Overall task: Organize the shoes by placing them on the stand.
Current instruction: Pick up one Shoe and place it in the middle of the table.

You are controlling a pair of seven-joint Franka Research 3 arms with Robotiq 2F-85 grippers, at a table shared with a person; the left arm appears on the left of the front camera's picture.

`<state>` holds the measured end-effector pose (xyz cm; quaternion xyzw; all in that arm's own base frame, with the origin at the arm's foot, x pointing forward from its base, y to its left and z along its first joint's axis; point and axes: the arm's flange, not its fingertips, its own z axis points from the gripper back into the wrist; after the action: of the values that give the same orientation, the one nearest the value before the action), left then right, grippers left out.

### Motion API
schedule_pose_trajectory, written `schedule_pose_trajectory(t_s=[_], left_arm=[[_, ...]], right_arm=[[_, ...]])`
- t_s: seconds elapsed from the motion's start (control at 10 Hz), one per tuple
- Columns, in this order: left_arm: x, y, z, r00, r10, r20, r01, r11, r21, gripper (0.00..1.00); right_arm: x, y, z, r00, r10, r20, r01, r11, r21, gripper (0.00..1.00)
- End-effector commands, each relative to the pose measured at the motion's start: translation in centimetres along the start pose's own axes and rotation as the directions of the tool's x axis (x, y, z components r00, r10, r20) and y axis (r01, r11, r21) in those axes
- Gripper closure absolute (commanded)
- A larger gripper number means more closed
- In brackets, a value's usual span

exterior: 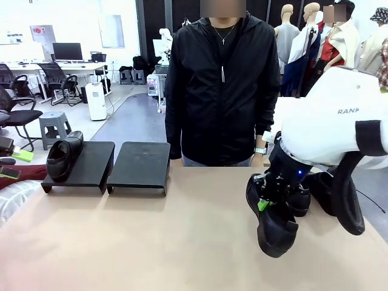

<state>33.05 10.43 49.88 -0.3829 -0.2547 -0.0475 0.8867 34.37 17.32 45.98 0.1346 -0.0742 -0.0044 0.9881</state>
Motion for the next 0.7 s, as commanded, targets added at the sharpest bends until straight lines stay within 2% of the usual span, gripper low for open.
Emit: schedule_pose_trajectory(t_s=[0.0,0.2,0.3,0.5,0.6], left_arm=[[-0.1,0.2,0.1,1.0,-0.014,-0.003,0.014,1.0,-0.004,0.0],[-0.1,0.2,0.1,1.0,-0.014,-0.003,0.014,1.0,-0.004,0.0],[-0.1,0.2,0.1,1.0,-0.014,-0.003,0.014,1.0,-0.004,0.0],[-0.1,0.2,0.1,1.0,-0.014,-0.003,0.014,1.0,-0.004,0.0],[-0.1,0.2,0.1,1.0,-0.014,-0.003,0.014,1.0,-0.004,0.0]], right_arm=[[0.2,3.4,-0.1,0.998,0.058,0.034,-0.058,0.998,-0.004,1.0],[2.2,11.8,-4.6,0.993,0.111,0.034,-0.111,0.994,-0.02,1.0],[3.4,16.1,-7.5,0.996,0.093,0.012,-0.093,0.996,-0.015,1.0],[5.1,22.0,-11.4,0.998,0.02,0.062,-0.022,0.999,0.037,1.0],[5.3,24.1,-12.9,0.997,0.011,0.081,-0.013,1.0,0.02,1.0]])
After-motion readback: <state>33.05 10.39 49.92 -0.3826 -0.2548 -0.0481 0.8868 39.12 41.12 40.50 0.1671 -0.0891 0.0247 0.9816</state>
